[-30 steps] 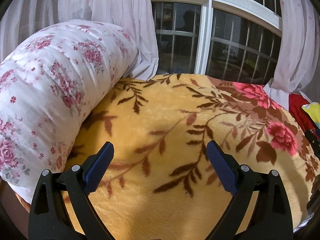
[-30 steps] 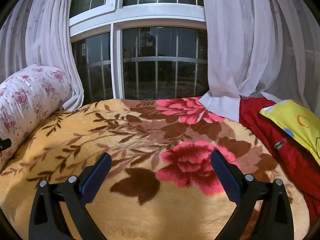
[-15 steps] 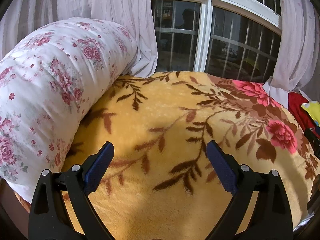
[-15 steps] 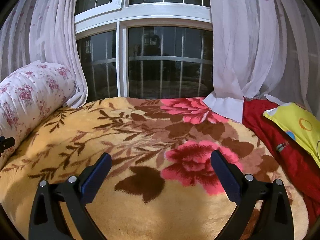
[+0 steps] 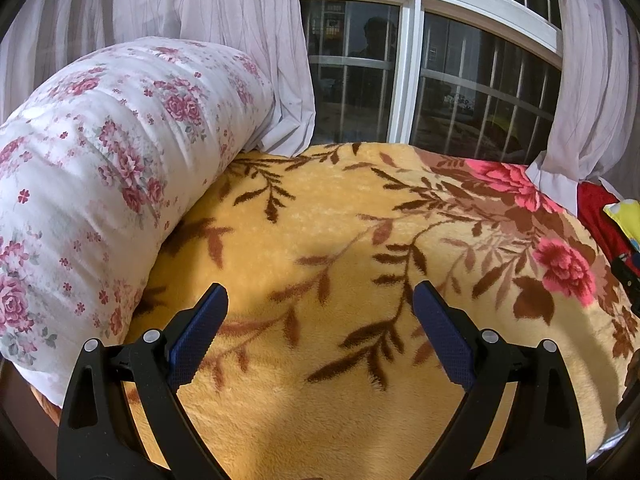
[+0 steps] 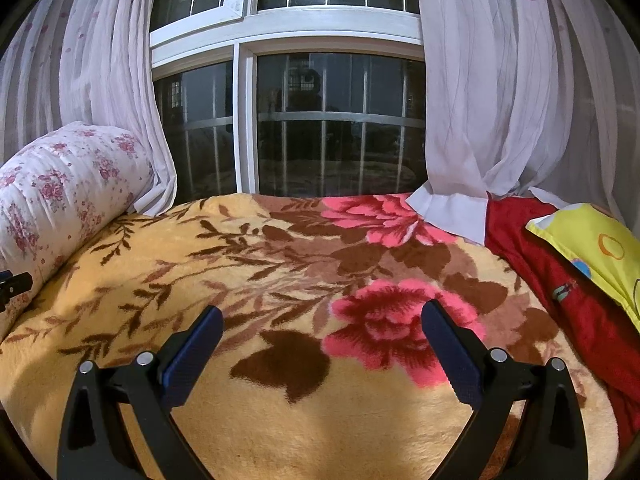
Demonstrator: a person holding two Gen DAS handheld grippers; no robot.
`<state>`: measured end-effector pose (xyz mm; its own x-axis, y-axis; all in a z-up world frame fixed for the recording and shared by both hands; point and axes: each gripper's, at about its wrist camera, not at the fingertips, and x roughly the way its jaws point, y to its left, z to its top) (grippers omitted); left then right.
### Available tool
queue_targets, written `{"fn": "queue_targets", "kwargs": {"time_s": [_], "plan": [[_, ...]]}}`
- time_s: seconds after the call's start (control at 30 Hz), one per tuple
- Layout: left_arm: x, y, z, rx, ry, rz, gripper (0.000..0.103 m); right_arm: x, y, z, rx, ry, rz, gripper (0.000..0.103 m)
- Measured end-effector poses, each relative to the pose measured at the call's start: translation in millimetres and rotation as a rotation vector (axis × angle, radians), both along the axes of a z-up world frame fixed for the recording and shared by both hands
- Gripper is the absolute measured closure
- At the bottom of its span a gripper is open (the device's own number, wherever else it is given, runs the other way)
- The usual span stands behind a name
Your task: Collect trash
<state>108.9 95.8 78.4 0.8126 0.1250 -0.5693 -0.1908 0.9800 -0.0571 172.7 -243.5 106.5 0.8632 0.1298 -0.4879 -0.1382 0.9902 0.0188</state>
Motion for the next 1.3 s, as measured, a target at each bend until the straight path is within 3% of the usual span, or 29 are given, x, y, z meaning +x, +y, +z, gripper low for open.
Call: {"fn": "queue_targets", "kwargs": {"time_s": [0.77,1.3], "plan": [[12.8,3.9,-0.7,0.079,-0.009,-0.012,0.012,-1.9,-4.0,-4.9,-0.013,0.0,-0.004,0.005],[17.8,3.1,-2.4,0.086,-0.011,-0.022,0.012,-1.9,-3.6,-6.0,-0.013,0.003,-0.005,0.005]]}}
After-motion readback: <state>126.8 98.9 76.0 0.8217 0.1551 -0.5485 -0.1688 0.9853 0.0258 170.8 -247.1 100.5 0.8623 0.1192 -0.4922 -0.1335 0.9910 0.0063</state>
